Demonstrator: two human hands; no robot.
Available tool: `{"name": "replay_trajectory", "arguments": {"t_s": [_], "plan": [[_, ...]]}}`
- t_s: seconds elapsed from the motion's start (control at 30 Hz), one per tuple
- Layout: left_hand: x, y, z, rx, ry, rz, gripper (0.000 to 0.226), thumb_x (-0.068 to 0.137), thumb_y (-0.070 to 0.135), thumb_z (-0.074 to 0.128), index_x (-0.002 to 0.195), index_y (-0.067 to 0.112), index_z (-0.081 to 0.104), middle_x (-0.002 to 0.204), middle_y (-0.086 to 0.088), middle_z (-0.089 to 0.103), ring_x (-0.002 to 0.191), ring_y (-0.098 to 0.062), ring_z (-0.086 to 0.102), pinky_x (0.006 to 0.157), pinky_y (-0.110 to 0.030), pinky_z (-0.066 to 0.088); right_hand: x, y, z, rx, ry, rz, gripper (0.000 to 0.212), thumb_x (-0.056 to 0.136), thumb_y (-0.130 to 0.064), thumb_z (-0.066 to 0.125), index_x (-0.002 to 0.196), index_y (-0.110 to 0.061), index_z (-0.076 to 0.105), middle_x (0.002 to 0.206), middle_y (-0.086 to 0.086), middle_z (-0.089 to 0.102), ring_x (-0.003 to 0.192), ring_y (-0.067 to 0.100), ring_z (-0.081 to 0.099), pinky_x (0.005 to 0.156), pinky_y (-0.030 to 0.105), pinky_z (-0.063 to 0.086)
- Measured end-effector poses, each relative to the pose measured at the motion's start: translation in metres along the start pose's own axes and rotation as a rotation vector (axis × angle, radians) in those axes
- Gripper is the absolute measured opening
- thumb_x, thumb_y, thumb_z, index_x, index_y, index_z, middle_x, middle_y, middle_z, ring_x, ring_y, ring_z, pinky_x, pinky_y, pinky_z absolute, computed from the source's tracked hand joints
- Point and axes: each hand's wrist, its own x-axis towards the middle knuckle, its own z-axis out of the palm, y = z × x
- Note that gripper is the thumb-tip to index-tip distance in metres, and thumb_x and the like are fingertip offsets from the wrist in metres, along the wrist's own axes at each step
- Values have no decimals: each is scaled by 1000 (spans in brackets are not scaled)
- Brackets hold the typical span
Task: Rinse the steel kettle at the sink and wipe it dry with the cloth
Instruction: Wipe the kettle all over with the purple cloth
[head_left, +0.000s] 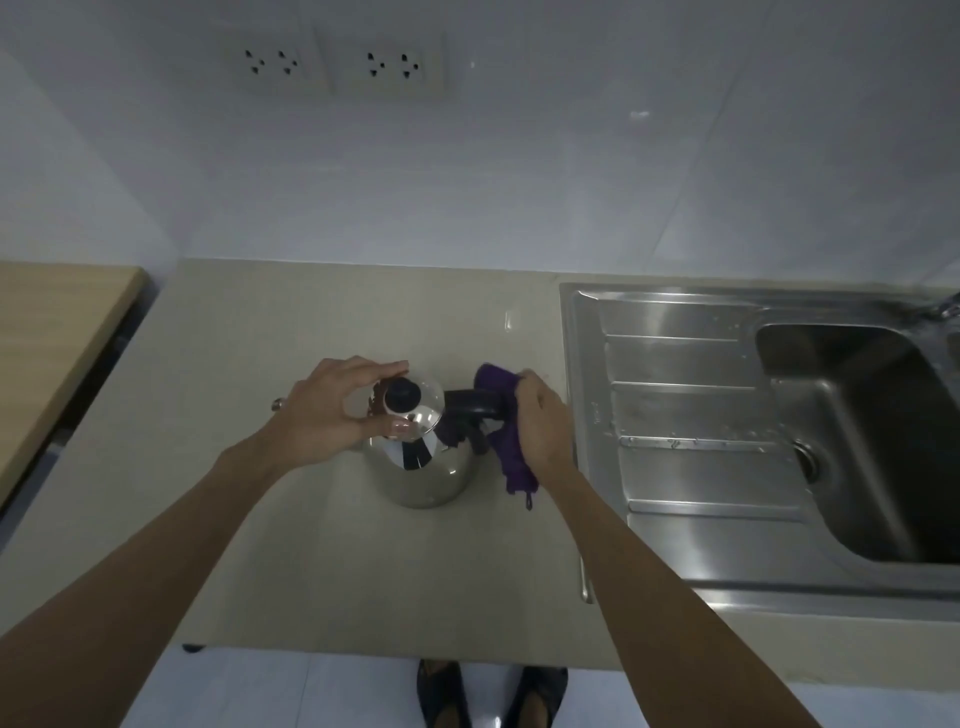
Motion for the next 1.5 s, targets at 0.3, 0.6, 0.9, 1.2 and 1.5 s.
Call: {"name": "replay_trajectory", "arguments": {"t_s": [0.3, 0.6, 0.9, 1.2, 1.5], "plan": [[24, 7, -15, 31, -186, 43, 70, 74, 27, 83, 138, 30, 53, 124, 12, 61, 125, -13, 47, 107, -33, 38, -44, -16, 12, -82, -23, -290, 28, 92, -24, 36, 102, -43, 53, 95, -18, 61, 80, 9, 59, 68, 21, 48], [9, 31, 3, 127, 237, 62, 45, 70, 45, 81, 108, 23, 75, 111, 0, 72, 108, -22, 55, 95, -35, 41, -7, -35, -19, 84, -174, -228, 31, 97, -10, 40, 118, -20, 61, 96, -10, 65, 75, 0, 58, 67, 16, 46], [17, 16, -2, 53, 139, -48, 55, 72, 38, 81, 124, 35, 65, 115, -4, 68, 121, -23, 46, 105, -43, 41, -57, 10, -14, 66, -315, -136, 56, 95, 1, 49, 133, -40, 42, 115, 6, 64, 99, 23, 64, 83, 19, 52], [14, 17, 3, -109, 115, 3, 51, 77, 14, 80, 126, 17, 66, 114, -4, 72, 108, -17, 64, 98, -15, 42, -37, 4, -20, -241, -374, -440, 58, 92, 8, 50, 146, -2, 30, 128, 25, 59, 104, 18, 61, 99, 39, 50], [17, 13, 3, -224, 48, -9, 53, 80, 12, 77, 130, 17, 62, 133, 7, 62, 119, 8, 54, 95, 5, 28, -37, 29, -14, -342, -337, -725, 59, 79, 18, 61, 135, 3, 48, 123, 24, 63, 89, 25, 64, 89, 10, 45]]}}
